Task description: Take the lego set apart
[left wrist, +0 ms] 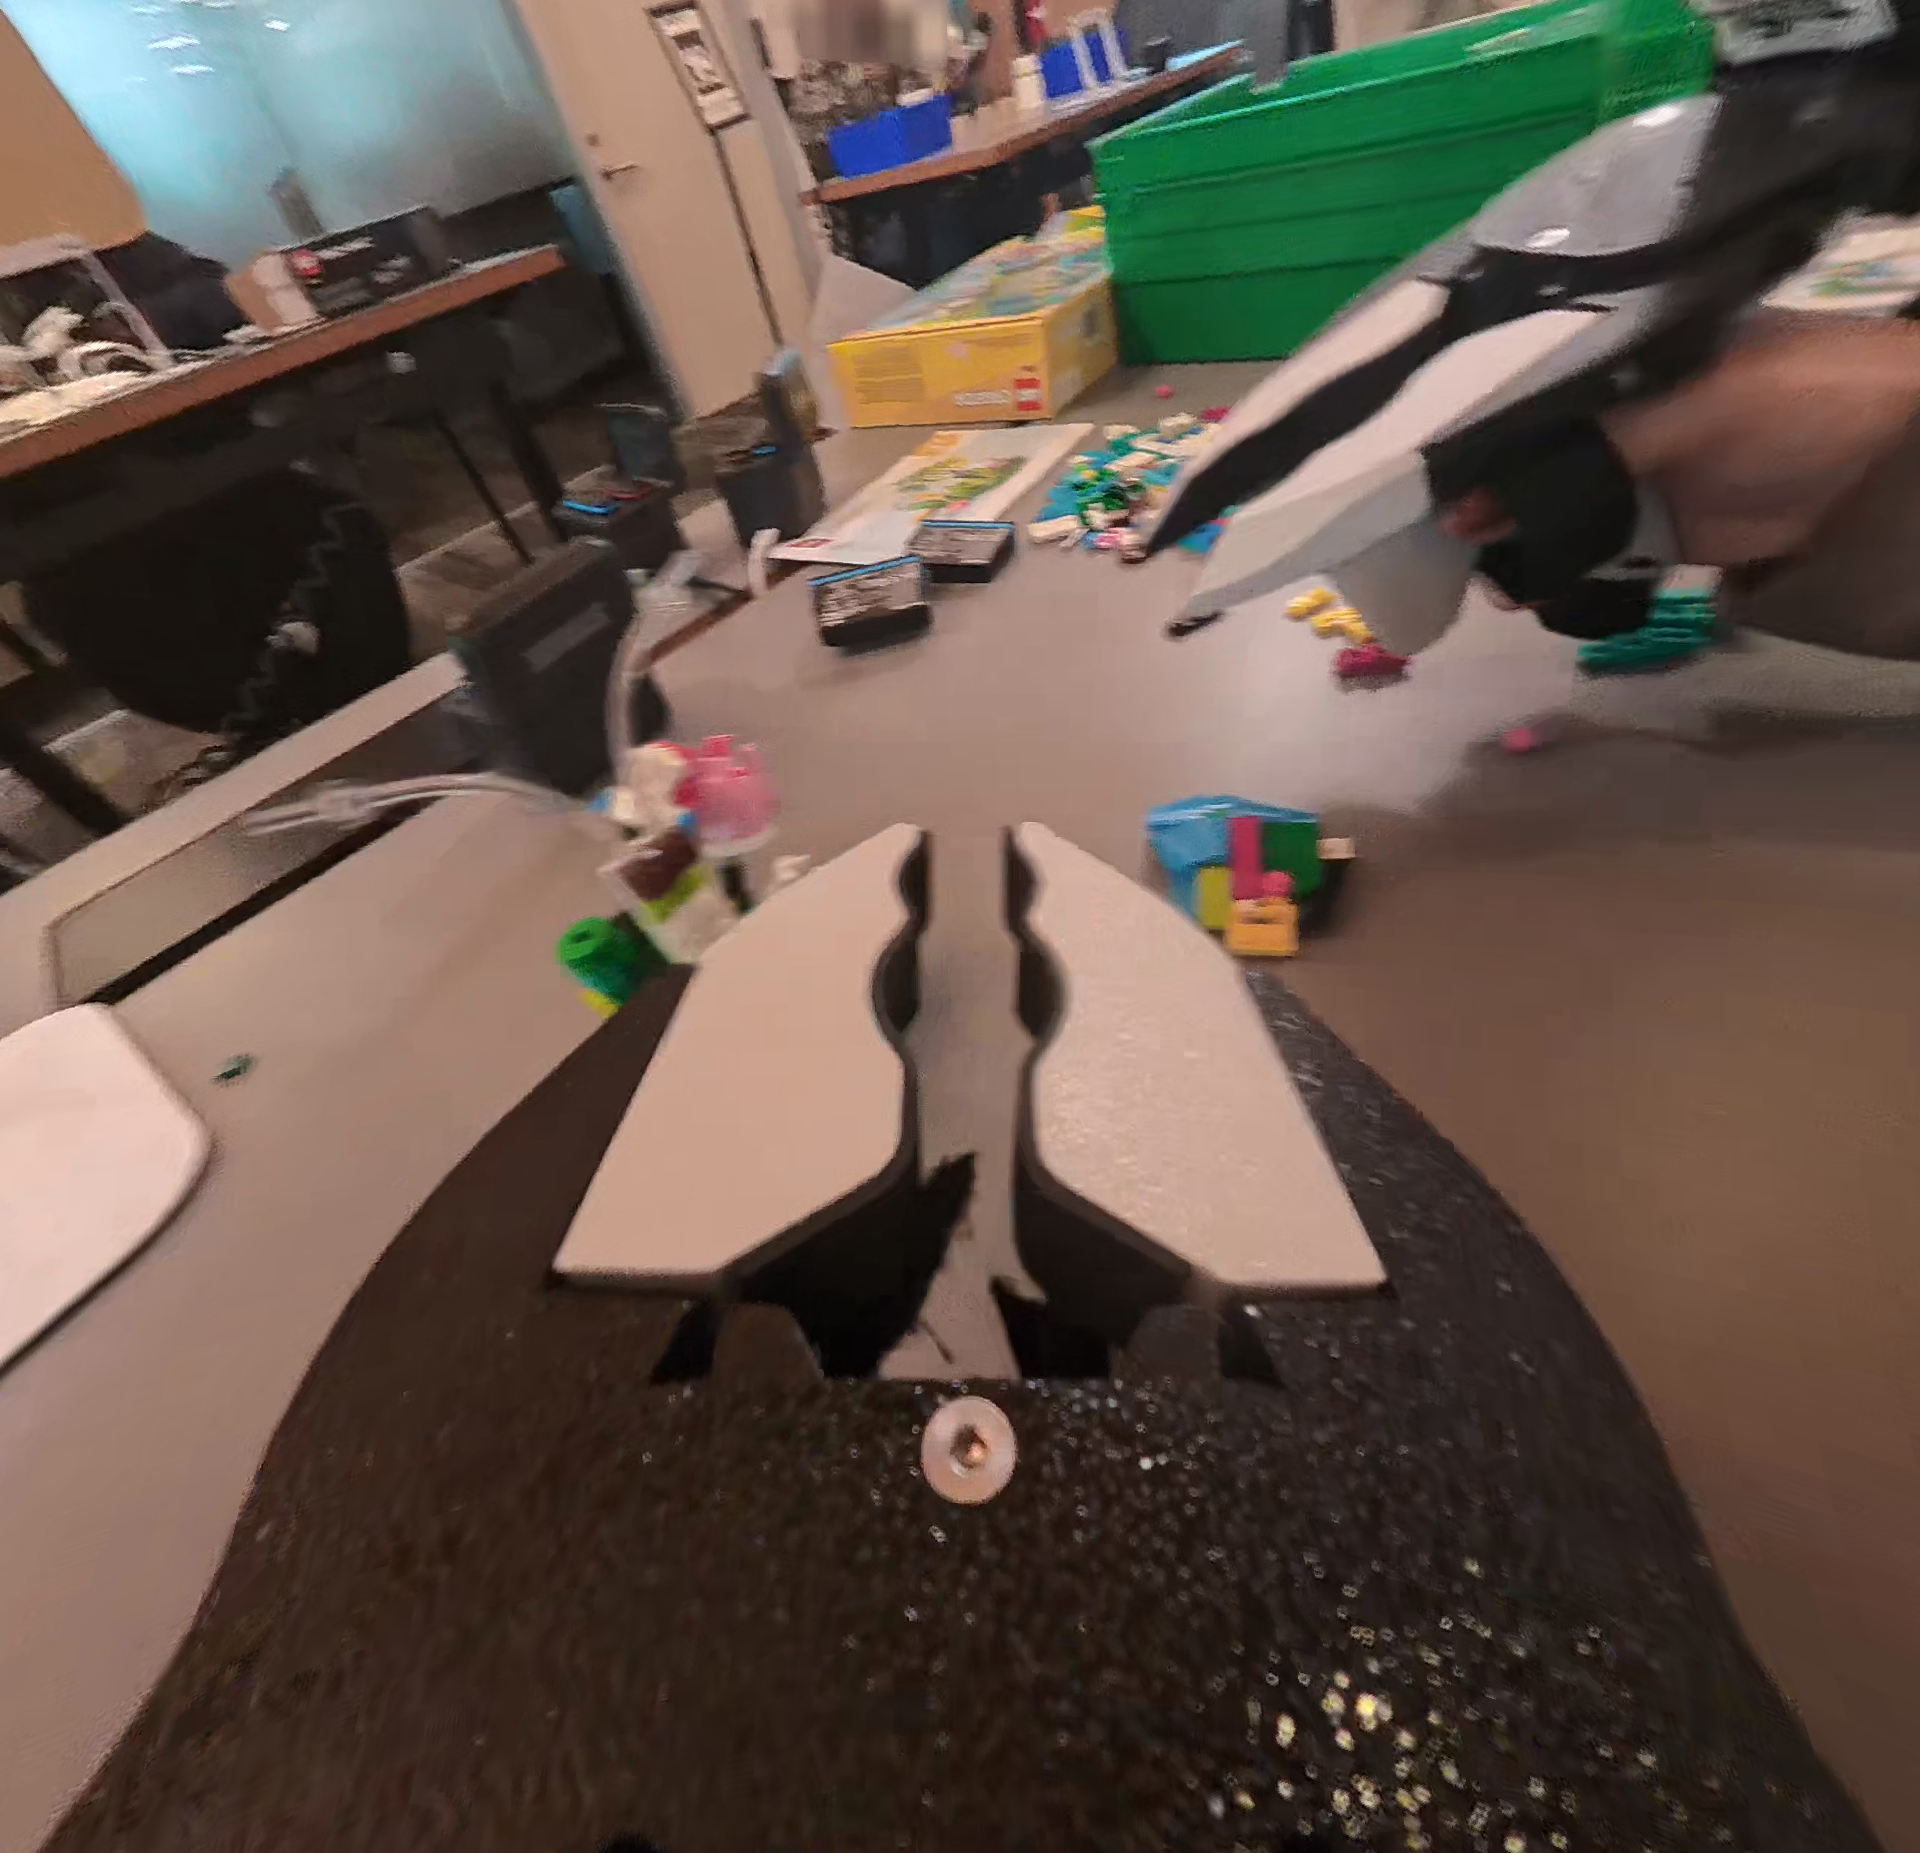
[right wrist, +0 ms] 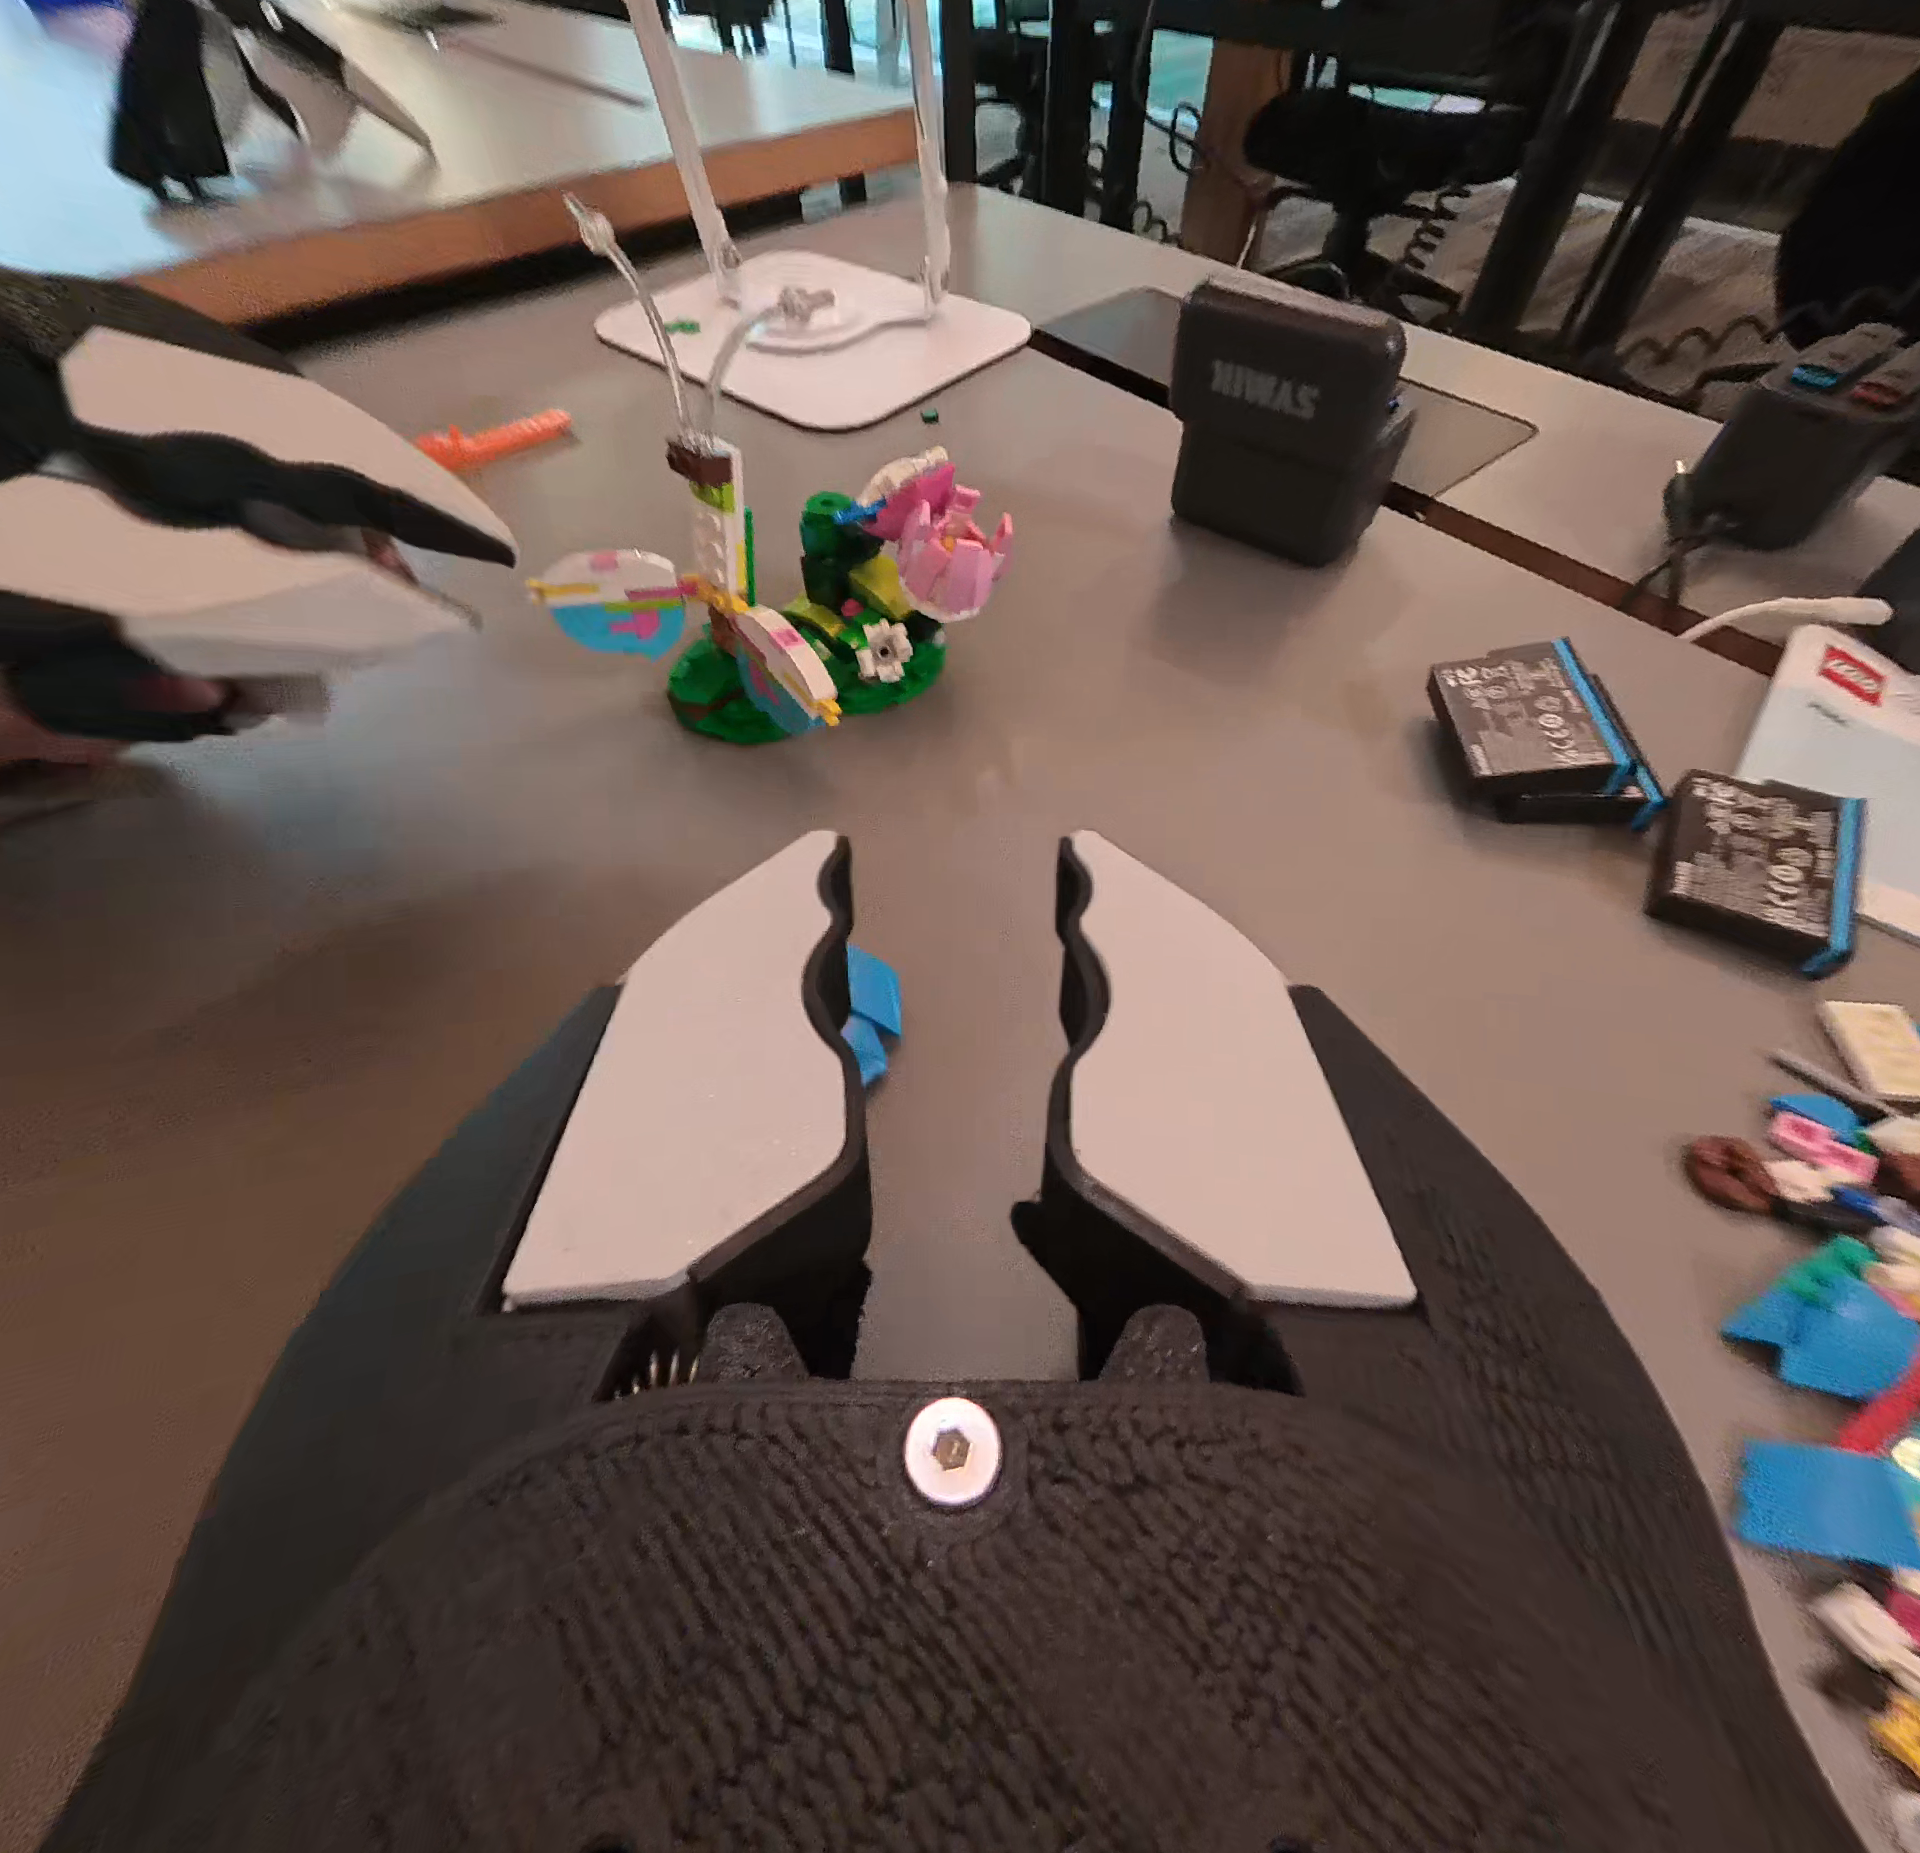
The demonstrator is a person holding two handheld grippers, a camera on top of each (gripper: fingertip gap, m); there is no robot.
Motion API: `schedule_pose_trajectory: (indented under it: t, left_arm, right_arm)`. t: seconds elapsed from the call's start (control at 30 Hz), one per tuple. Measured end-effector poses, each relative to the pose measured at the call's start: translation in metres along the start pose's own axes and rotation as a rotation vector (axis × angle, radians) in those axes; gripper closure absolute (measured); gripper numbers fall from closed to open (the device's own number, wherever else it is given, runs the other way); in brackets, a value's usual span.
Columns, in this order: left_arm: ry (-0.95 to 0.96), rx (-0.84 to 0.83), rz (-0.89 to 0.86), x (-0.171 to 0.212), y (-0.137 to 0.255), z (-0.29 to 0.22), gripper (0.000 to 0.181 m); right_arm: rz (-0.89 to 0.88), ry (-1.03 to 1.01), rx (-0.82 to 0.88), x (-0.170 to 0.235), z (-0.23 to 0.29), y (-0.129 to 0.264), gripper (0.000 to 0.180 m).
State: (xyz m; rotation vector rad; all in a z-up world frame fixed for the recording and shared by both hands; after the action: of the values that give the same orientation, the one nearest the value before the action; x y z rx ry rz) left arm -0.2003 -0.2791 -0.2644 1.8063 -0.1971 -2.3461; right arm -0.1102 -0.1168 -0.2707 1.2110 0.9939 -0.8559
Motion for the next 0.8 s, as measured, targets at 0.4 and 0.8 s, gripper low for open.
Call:
schedule_pose_trajectory:
  t: [0.4,0.8]
  left_arm:
    - [0.013,0.121,0.211,0.017,-0.037,-0.046,0.08]
    - [0.012,0.137,-0.015,-0.004,-0.032,-0.061,0.091]
  right_arm:
    - [0.041,0.189,0.222,-0.006,-0.044,0.067,0.128]
    - [0.35,0.177,0.26,0.051,-0.048,0.136,0.138]
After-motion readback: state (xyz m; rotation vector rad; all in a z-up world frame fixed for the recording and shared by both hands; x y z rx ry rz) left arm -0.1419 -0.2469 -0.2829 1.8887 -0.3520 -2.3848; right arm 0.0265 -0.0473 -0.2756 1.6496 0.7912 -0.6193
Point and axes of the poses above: each gripper's, where its closed fingertips meet, y back along the fingers, x out of its underside, z = x × y across the jaws, the point moved 5 cm from there along y, back along the fingers, and after that the axes turned 2 degrees about -y, right-handed, at the moved point
